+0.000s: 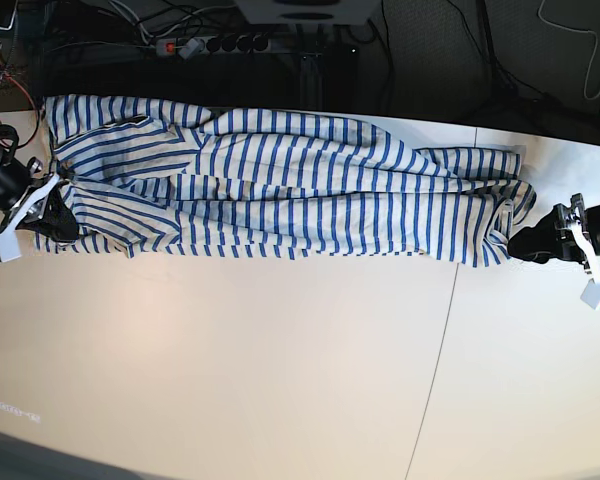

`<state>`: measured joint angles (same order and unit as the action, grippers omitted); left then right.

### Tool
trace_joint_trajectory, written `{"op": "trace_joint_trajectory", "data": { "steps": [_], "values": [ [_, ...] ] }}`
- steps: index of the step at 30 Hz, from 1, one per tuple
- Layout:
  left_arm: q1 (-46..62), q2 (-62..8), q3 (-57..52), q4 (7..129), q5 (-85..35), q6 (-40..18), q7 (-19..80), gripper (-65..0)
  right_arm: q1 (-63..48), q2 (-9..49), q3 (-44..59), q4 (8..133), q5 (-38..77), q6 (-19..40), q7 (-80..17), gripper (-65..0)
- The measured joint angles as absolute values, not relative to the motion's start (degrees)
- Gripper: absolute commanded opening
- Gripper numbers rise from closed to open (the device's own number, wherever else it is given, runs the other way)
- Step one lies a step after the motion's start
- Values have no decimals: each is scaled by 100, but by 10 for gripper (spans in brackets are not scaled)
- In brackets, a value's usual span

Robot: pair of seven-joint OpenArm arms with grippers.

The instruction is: Fold the T-shirt properly

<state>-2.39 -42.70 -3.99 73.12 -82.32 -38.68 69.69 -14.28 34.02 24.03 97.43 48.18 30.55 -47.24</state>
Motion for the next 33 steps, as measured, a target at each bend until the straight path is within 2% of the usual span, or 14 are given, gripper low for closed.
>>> {"op": "trace_joint_trajectory", "data": {
  "steps": [2, 11, 23, 33],
  "values": [
    [-148, -4270, -403, 7312, -7955, -3868, 6654, -256, -1431, 3341, 2211, 9559, 4742, 3055, -4737, -650],
    [401, -4268, -405, 7312, -7091, -3870, 6558, -254, -1441, 3194, 2075, 9137, 4670, 3055, -4720, -650],
    [556, -4261, -403, 7312, -8034, -3868, 6751, -254, -1441, 3194, 2075, 9137, 4689, 3055, -4720, -650],
    [556, -3962, -403, 7312, -7828, -3868, 6761, -254, -1439, 3194, 2075, 9137, 4692, 3055, -4720, -650]
  ]
}}
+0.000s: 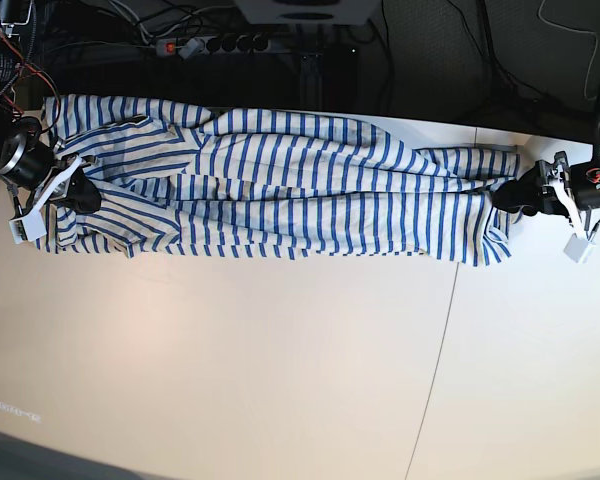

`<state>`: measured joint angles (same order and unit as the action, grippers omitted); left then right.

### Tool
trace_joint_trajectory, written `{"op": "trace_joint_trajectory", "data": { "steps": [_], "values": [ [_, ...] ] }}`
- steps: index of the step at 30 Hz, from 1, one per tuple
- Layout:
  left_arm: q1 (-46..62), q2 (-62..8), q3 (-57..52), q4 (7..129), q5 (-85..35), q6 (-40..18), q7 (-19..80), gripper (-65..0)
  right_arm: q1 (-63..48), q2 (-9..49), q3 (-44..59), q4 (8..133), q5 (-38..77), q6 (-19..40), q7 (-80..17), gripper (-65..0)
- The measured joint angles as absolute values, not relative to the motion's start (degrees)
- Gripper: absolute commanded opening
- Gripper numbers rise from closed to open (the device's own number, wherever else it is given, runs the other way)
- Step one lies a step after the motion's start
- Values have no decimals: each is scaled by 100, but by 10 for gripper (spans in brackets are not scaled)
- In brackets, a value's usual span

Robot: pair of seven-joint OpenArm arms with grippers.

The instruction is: Fold the T-shirt properly

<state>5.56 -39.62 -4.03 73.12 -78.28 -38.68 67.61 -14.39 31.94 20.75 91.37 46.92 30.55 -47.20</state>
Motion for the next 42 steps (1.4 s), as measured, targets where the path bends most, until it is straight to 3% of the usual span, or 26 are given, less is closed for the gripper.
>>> {"op": "trace_joint_trajectory", "data": {
  "steps": [19, 31, 42],
  "values": [
    [521, -3542, -416, 7312, -7782, -3870, 6578, -255, -1441, 3194, 2075, 9137, 4692, 3055, -4720, -650],
    [268, -4150, -403, 7312, -8042, -3879, 6724, -255, -1439, 3194, 2075, 9137, 4692, 3055, -4720, -650],
    [283, -4158, -403, 7105, -7446, -3881, 6707, -255, -1439, 3194, 2075, 9137, 4689, 3055, -4722, -650]
  ]
}}
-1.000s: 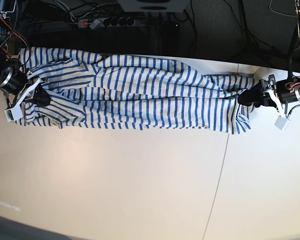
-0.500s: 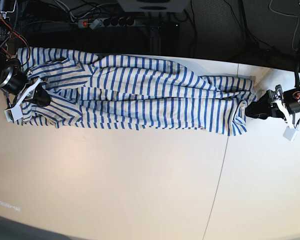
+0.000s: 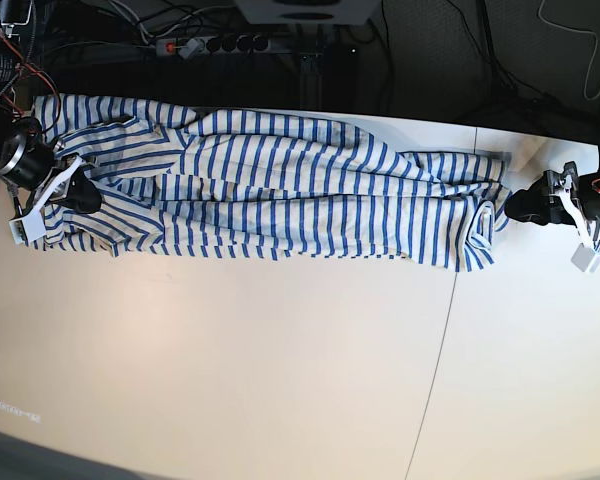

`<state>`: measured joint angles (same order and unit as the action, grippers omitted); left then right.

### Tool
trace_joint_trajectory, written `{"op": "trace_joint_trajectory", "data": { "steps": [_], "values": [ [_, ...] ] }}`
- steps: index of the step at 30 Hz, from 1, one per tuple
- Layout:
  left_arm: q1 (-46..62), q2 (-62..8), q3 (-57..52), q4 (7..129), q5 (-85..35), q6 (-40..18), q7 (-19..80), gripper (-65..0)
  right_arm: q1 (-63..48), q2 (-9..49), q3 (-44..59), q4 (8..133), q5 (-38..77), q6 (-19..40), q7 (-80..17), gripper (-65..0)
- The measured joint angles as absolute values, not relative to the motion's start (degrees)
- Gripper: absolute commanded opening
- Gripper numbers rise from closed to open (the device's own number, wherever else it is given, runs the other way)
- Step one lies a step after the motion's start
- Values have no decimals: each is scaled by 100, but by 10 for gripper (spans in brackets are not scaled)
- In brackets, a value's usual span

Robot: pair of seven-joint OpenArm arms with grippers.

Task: Fold the T-shirt properly
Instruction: 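Hold the shirt ends with both grippers and adjust the bundle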

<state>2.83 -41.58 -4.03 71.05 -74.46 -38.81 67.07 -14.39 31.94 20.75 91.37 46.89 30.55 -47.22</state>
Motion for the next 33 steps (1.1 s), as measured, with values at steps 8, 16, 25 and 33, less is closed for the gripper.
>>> {"op": "trace_joint_trajectory", "data": {
  "steps": [8, 16, 25, 33],
  "values": [
    [281, -4025, -405, 6781, -7625, -3876, 6724, -255, -1441, 3194, 2075, 9137, 4692, 3055, -4720, -650],
    [270, -3916, -405, 6775, -8219, -3881, 7072, -255, -1439, 3194, 2075, 9137, 4694, 3055, -4722, -650],
    [270, -3857, -405, 6772, -8366, -3881, 7113, -255, -1441, 3194, 2075, 9137, 4694, 3055, -4722, -650],
    [248, -3516, -410, 6772, -8278, -3876, 7000, -255, -1439, 3194, 2075, 9137, 4698, 3055, -4720, -650]
  ]
}}
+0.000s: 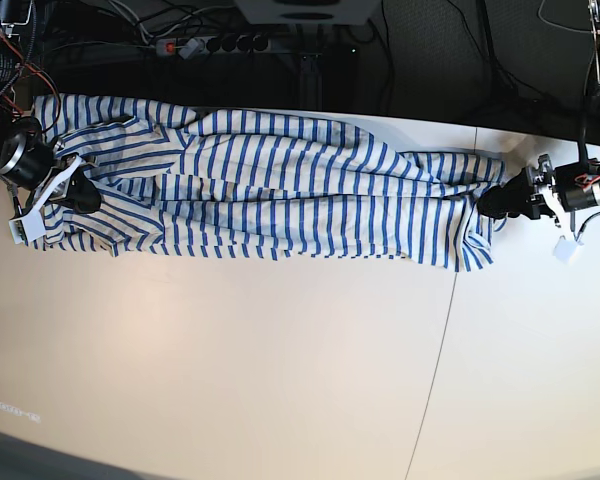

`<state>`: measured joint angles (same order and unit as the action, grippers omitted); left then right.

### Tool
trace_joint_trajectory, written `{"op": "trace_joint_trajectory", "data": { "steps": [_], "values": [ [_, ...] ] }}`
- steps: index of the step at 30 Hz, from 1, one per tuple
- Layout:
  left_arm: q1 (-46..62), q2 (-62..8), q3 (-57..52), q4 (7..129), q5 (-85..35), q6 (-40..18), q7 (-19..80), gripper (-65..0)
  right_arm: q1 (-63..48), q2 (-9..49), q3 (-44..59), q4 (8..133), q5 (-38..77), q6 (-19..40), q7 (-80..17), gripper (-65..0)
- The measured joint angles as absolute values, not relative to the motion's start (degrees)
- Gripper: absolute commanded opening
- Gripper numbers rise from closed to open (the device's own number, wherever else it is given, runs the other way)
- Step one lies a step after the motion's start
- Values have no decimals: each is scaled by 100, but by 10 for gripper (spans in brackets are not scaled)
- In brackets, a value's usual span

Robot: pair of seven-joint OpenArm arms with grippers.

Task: Fold the T-shirt properly
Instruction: 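Hold the shirt ends with both grippers and adjust the bundle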

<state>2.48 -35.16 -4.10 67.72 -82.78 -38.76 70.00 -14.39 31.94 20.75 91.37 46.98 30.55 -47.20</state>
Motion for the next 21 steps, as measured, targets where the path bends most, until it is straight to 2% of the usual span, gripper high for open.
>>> {"op": "trace_joint_trajectory", "data": {
  "steps": [18, 19, 21],
  "values": [
    [222, -3044, -425, 6775, -8206, -3872, 6665, -259, -1441, 3194, 2075, 9137, 4698, 3055, -4722, -650],
    [222, -3011, -425, 6772, -8197, -3874, 6560, -273, -1441, 3194, 2075, 9137, 4698, 3055, -4722, -650],
    [222, -2947, -423, 6772, -8110, -3879, 6418, -364, -1439, 3194, 2075, 9137, 4698, 3055, -4722, -650]
  ]
}}
